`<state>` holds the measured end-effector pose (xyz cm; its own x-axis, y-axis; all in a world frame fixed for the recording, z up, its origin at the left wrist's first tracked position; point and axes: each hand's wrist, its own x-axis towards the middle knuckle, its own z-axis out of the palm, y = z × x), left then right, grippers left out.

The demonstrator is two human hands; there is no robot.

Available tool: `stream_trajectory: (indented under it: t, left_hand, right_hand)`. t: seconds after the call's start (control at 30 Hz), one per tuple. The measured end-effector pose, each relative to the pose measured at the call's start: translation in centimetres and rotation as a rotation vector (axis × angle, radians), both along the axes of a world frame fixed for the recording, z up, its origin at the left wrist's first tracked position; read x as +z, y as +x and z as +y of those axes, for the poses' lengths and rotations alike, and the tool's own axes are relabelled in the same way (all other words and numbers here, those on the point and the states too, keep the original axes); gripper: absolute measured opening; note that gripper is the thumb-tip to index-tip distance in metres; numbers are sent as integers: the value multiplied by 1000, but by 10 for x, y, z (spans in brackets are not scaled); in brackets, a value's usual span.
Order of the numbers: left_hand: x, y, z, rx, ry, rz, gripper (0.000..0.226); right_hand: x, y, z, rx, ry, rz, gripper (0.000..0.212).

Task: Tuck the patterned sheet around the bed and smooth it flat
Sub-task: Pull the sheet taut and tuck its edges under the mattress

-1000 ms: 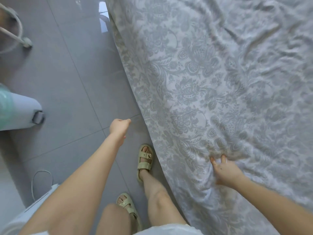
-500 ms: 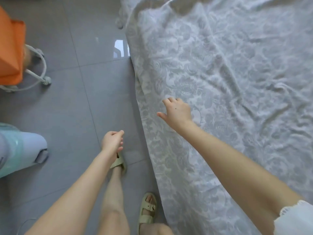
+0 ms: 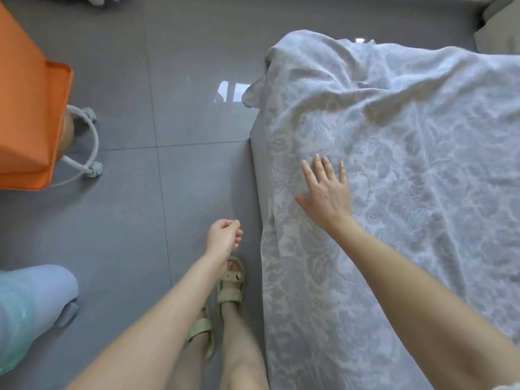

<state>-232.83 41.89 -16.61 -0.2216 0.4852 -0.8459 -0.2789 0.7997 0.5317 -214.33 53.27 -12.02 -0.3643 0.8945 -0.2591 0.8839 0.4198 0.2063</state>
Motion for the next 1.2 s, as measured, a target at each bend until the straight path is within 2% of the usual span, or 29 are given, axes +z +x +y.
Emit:
stream_trajectory:
  t: [0.1,0.2,0.27,0.33,0.4,0.53,0.7,0.87,1.2]
  left_hand:
    - [-19,17,42,63,-48,6,17]
    - [-41,35,82,12,-81,-5,12]
    - [-53,45,111,-25,-70,-60,34]
    - [-58,49,139,25,-101,-183,42]
    - [-59,47,159,82,-136,-295,37]
    - [-62,46,176,-41,-149,-389,28]
    - [-50,40,180,-15,-114,-278,14]
    - [-39,3,174,-5,-78,-102,27]
    - [-13,-91,150,-45,-92,-87,37]
  right_hand:
    - [-5,-1,42,97,87,23,68]
    - [-19,3,86,77,90,44,66]
    - [-38,7,101,78,74,73,69]
    - [-58,12,101,102,97,131,69]
    - [-71,17,99,130,157,192,68]
    - [-77,21,104,154,205,262,68]
    - [-73,17,103,140,158,232,69]
    - [-62,11,102,95,64,146,68]
    - [-35,-5,101,-8,-120,-29,70]
